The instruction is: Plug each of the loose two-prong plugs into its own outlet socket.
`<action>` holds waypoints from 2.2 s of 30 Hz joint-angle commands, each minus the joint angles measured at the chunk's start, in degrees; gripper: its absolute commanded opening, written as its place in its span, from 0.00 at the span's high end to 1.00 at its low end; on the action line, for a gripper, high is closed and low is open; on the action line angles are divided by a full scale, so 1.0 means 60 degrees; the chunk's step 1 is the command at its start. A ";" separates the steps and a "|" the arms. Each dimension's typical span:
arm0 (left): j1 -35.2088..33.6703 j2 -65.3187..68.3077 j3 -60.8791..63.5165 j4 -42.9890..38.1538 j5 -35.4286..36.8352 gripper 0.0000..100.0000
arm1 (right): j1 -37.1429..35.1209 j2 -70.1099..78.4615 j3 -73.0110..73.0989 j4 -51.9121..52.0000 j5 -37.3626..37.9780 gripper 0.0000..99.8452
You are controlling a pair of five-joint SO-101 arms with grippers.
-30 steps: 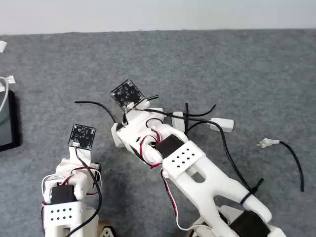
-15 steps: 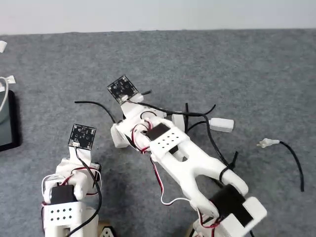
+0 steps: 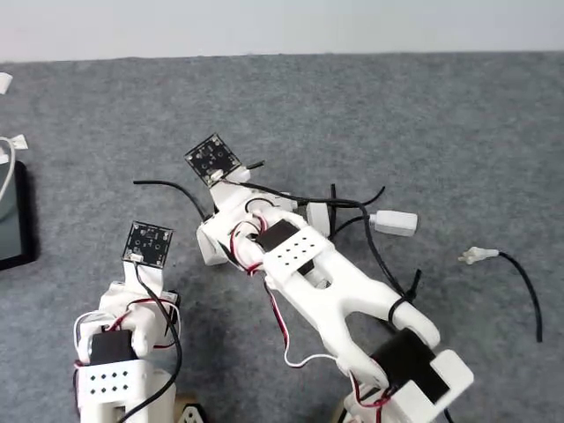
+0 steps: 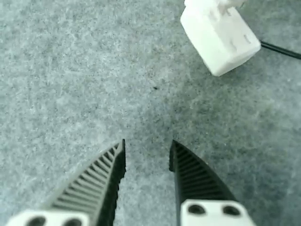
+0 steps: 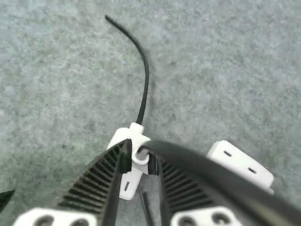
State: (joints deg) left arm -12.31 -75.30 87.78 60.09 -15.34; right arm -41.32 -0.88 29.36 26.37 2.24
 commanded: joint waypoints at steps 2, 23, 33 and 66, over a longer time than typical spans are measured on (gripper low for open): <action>-0.0088 -0.0059 -0.0125 -0.0249 -0.0132 0.90 | -0.0212 -0.0066 -0.0703 0.0066 0.0073 0.99; -0.0088 -0.0059 -0.0110 -0.0249 -0.0147 0.90 | -0.0535 0.0872 -0.1245 0.0081 0.0029 0.99; -0.0088 -0.0059 -0.0110 -0.0249 -0.0147 0.90 | -0.0549 0.0872 -0.1172 0.0418 0.0044 0.99; -0.0103 -0.0059 -0.0110 -0.0249 -0.0147 0.90 | -0.0579 0.0989 -0.0630 0.0725 0.0586 0.99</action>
State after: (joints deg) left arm -12.57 -75.30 87.78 60.09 -15.69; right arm -43.60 5.36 25.49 29.80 5.14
